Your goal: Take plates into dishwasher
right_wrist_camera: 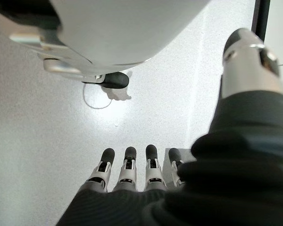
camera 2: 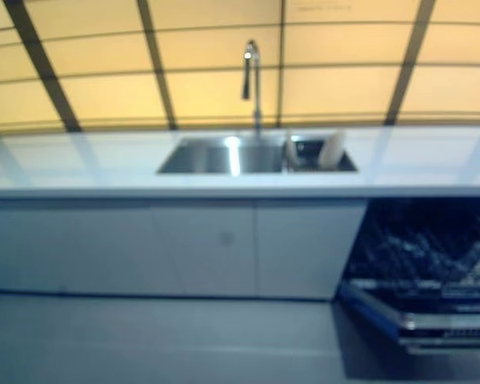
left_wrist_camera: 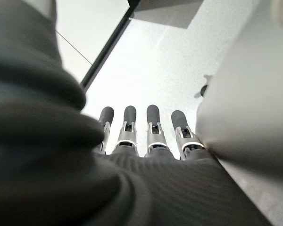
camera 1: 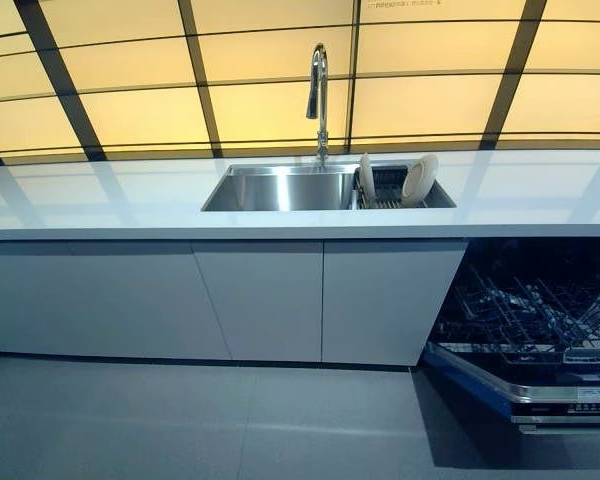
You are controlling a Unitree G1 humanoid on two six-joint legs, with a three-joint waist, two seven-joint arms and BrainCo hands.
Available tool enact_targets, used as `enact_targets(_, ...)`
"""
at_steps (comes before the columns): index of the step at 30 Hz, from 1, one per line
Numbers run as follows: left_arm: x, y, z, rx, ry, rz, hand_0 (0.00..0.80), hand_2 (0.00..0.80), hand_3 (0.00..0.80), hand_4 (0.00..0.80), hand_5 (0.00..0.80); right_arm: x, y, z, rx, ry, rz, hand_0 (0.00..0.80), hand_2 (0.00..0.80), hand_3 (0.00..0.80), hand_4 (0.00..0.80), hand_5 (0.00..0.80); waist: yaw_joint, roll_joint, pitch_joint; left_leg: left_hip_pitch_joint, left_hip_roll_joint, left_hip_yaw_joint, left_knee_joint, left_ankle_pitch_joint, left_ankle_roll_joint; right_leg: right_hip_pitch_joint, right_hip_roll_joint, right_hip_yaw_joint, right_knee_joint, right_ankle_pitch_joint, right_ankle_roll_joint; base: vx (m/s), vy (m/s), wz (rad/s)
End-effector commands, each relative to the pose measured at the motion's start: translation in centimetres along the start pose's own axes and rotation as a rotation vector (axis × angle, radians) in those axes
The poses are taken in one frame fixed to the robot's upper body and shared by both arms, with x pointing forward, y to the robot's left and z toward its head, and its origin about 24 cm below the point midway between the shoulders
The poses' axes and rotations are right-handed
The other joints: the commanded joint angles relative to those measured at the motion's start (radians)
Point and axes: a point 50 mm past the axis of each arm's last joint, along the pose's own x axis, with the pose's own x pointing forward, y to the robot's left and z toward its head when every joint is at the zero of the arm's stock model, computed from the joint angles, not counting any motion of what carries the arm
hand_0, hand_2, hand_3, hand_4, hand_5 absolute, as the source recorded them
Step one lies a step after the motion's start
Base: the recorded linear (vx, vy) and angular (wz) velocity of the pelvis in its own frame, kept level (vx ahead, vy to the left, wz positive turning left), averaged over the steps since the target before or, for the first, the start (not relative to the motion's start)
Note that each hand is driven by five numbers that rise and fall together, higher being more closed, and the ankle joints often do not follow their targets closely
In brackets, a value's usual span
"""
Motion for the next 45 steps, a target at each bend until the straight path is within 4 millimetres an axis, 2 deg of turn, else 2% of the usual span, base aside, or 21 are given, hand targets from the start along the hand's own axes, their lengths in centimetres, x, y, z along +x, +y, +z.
enact_targets(1, 1.0, -1.6, 0.1, -0.057, 0.01, -0.001, 0.0, 0.0, 0.0, 0.0, 0.0, 0.1, 1.1, 1.4, 0.052, -0.052, 0.024, 0.0, 0.0, 0.0, 0.0, 0.0, 0.013, -0.007, 0.019, 0.008, -0.064, -0.033, 0.003, -0.077, 0.059, 0.021, 0.037, -0.011, 0.003, -0.046, -0.005, 0.0, 0.0, 0.0)
enact_targets(5, 1.2, -2.5, -0.7, -0.096, 0.036, -0.059, 0.0, 0.0, 0.0, 0.0, 0.0, 0.0, 0.9, 2.8, 0.057, -0.138, -0.043, 0.0, 0.0, 0.0, 0.0, 0.0, 0.009, -0.011, 0.024, 0.011, -0.062, -0.024, 0.003, -0.081, 0.06, 0.021, 0.039, -0.007, 0.003, -0.042, -0.004, 0.0, 0.0, 0.0)
enact_targets(10, 1.3, -2.8, -0.9, -0.088, 0.025, -0.053, 0.0, 0.0, 0.0, 0.0, 0.0, -0.1, 0.8, 2.8, 0.05, -0.141, -0.088, 0.0, 0.0, 0.0, 0.0, 0.0, 0.007, -0.017, 0.03, 0.013, -0.061, -0.022, 0.003, -0.082, 0.062, 0.021, 0.041, -0.004, 0.003, -0.04, -0.004, 0.0, 0.0, 0.0)
enact_targets(18, 1.1, -1.8, -0.8, -0.331, -0.055, 0.051, 0.0, 0.0, 0.0, 0.0, 0.0, -0.2, 1.4, 3.4, 0.131, -0.178, -0.046, 0.0, 0.0, 0.0, 0.0, 0.0, 0.007, -0.023, 0.046, 0.024, -0.059, -0.019, 0.003, -0.081, 0.064, 0.033, 0.043, -0.002, 0.003, -0.039, -0.011, 0.004, -0.002, 0.0)
enact_targets(23, 1.1, -1.9, -0.7, -0.425, -0.079, 0.048, 0.0, 0.0, 0.0, 0.0, 0.0, -0.2, 1.2, 3.4, 0.164, -0.189, -0.059, 0.0, 0.0, 0.0, 0.0, 0.0, 0.006, -0.025, 0.057, 0.024, -0.059, -0.02, 0.003, -0.081, 0.064, 0.034, 0.043, -0.004, 0.003, -0.039, -0.013, 0.007, -0.003, 0.0)
enact_targets(28, 1.3, -2.1, 0.8, -0.348, -0.165, 0.048, 0.0, 0.0, 0.0, 0.0, 0.0, -0.1, 0.8, 3.5, 0.129, -0.178, -0.093, 0.0, 0.0, 0.0, 0.0, 0.0, 0.008, -0.028, 0.063, 0.021, -0.056, -0.021, 0.003, -0.08, 0.063, 0.028, 0.045, 0.0, 0.003, -0.038, -0.012, 0.02, -0.025, 0.0)
enact_targets(32, 1.5, -2.6, 1.7, -0.254, -0.166, 0.027, 0.0, 0.0, 0.0, 0.0, 0.0, -0.1, 1.1, 3.5, 0.116, -0.156, -0.036, 0.0, 0.0, 0.0, 0.0, 0.0, 0.01, -0.03, 0.064, 0.017, -0.054, -0.02, 0.003, -0.077, 0.06, 0.023, 0.046, 0.001, 0.003, -0.035, -0.009, 0.022, -0.024, 0.0)
enact_targets(37, 1.5, -3.0, 1.6, -0.213, -0.139, -0.04, 0.0, 0.0, 0.0, 0.0, 0.0, 0.0, 1.6, 3.5, 0.13, -0.134, 0.065, 0.0, 0.0, 0.0, 0.0, 0.0, 0.012, -0.031, 0.059, 0.019, -0.054, -0.023, 0.003, -0.079, 0.059, 0.027, 0.048, 0.0, 0.003, -0.038, -0.01, 0.051, -0.036, 0.0)
enact_targets(40, 1.4, -2.4, 0.9, -0.115, -0.048, 0.023, 0.0, 0.0, 0.0, 0.0, 0.0, 0.0, 1.8, 3.0, 0.104, -0.079, 0.089, 0.0, 0.0, 0.0, 0.0, 0.0, 0.013, -0.031, 0.062, 0.024, -0.055, -0.026, 0.003, -0.077, 0.062, 0.03, 0.05, -0.001, 0.003, -0.041, -0.016, 0.05, -0.071, 0.0)
enact_targets(45, 0.8, -0.7, -0.1, -0.163, 0.02, 0.12, 0.0, 0.0, 0.0, 0.0, 0.0, 0.1, 1.4, 2.6, 0.015, -0.031, 0.075, 0.0, 0.0, 0.0, 0.0, 0.0, 0.015, -0.027, 0.086, 0.054, -0.051, -0.028, 0.003, -0.067, 0.067, 0.041, 0.057, 0.004, 0.022, -0.058, -0.034, 0.071, -0.127, -0.02)
